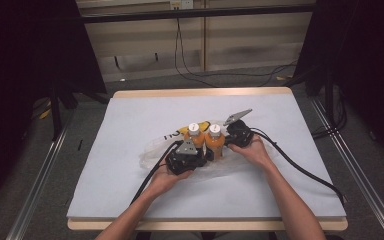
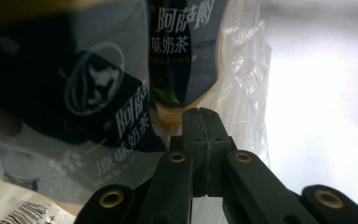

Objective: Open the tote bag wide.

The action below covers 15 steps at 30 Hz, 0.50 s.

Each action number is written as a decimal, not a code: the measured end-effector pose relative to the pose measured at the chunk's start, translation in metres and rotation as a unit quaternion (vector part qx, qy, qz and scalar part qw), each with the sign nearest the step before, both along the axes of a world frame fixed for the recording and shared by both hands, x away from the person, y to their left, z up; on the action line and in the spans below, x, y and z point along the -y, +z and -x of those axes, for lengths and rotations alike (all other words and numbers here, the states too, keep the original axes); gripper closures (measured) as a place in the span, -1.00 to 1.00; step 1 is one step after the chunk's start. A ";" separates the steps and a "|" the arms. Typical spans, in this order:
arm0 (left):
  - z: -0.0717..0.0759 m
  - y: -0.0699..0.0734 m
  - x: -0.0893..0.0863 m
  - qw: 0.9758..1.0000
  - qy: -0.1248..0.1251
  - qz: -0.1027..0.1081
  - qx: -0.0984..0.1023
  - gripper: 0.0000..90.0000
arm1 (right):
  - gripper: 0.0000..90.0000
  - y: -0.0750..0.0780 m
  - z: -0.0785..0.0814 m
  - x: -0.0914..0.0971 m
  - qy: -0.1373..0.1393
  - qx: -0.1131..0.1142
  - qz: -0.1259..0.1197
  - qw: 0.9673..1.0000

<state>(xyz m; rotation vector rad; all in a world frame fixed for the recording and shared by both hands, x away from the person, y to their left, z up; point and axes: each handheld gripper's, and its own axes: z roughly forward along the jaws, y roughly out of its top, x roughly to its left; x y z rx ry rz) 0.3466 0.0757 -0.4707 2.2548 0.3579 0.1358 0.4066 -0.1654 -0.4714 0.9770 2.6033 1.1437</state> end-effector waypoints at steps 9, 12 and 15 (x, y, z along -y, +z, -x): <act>0.007 -0.008 0.000 1.000 -0.009 -0.009 0.004 1.00 | 1.00 -0.012 -0.008 -0.001 -0.005 -0.015 0.003 1.000; 0.010 -0.011 0.003 0.999 -0.029 -0.032 0.006 1.00 | 1.00 -0.012 -0.011 -0.002 -0.006 -0.019 0.003 1.000; 0.010 -0.011 0.002 0.999 -0.031 -0.028 -0.005 1.00 | 1.00 -0.011 -0.013 -0.003 -0.008 -0.015 0.008 1.000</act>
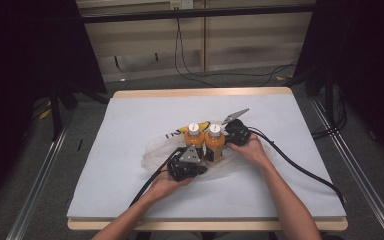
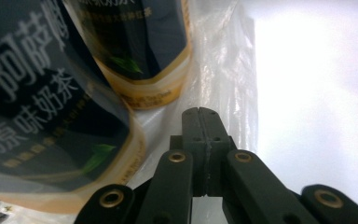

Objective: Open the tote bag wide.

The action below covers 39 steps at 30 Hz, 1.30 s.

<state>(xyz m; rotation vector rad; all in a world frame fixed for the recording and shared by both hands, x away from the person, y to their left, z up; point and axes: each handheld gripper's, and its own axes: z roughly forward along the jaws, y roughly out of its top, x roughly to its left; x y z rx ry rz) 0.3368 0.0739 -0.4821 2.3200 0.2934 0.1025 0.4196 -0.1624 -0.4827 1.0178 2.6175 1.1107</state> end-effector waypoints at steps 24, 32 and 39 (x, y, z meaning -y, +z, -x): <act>0.021 -0.002 0.004 0.999 -0.046 0.014 -0.012 1.00 | 1.00 0.001 -0.026 -0.025 -0.023 0.011 0.015 1.000; 0.029 -0.001 0.007 0.998 -0.061 0.015 -0.013 1.00 | 1.00 0.002 -0.035 -0.031 -0.040 0.003 0.020 0.999; 0.037 0.001 0.009 0.996 -0.086 0.007 -0.017 1.00 | 1.00 -0.002 -0.041 -0.031 -0.053 0.008 0.003 0.999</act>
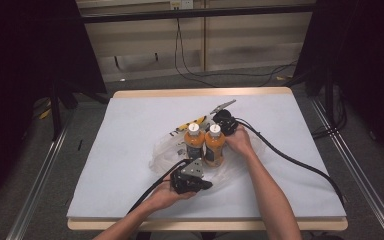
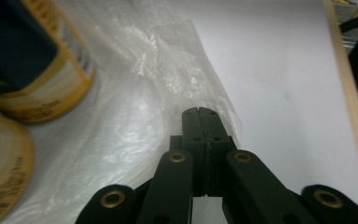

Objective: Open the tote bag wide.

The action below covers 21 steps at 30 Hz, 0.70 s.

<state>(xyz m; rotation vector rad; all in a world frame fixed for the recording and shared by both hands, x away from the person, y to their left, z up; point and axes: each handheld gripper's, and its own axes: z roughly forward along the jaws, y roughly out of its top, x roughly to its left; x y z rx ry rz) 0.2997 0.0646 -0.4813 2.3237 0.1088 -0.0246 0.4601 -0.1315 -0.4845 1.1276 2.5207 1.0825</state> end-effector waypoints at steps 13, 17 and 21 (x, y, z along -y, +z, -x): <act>0.008 0.002 0.002 1.000 -0.024 -0.006 -0.006 1.00 | 1.00 -0.002 -0.007 -0.001 -0.027 -0.002 -0.011 1.000; 0.010 0.002 0.002 1.000 -0.027 -0.009 -0.003 1.00 | 1.00 -0.002 -0.008 -0.002 -0.032 0.004 -0.006 0.999; 0.011 0.004 0.000 0.999 -0.031 -0.016 -0.007 1.00 | 1.00 -0.003 -0.009 -0.002 -0.042 0.012 -0.005 0.999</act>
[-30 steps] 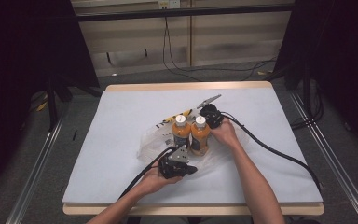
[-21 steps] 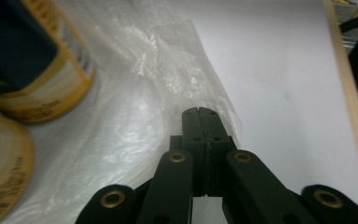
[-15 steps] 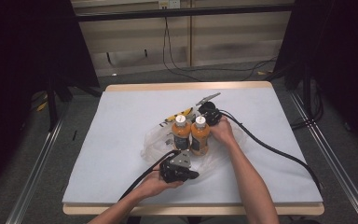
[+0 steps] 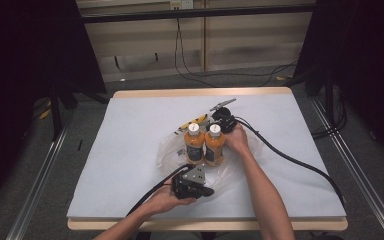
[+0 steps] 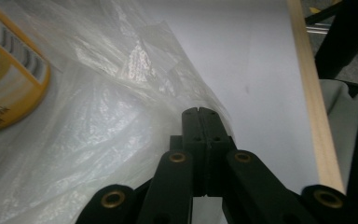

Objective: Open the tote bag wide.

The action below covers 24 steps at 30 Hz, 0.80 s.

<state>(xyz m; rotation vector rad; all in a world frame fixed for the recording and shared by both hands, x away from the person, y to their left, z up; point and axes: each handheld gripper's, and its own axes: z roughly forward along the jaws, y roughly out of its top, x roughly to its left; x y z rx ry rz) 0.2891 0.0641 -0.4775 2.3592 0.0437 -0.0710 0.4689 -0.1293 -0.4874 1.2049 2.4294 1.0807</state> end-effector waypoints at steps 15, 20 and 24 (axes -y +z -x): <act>-0.012 0.017 -0.009 0.998 0.037 0.040 -0.023 1.00 | 1.00 0.025 0.017 0.007 0.037 0.004 -0.044 0.998; -0.019 0.027 -0.016 0.996 0.058 0.058 -0.020 1.00 | 1.00 0.032 0.025 0.014 0.041 0.012 -0.050 0.998; -0.019 0.031 -0.021 0.995 0.068 0.071 -0.020 1.00 | 1.00 0.037 0.035 0.019 0.043 0.020 -0.054 0.997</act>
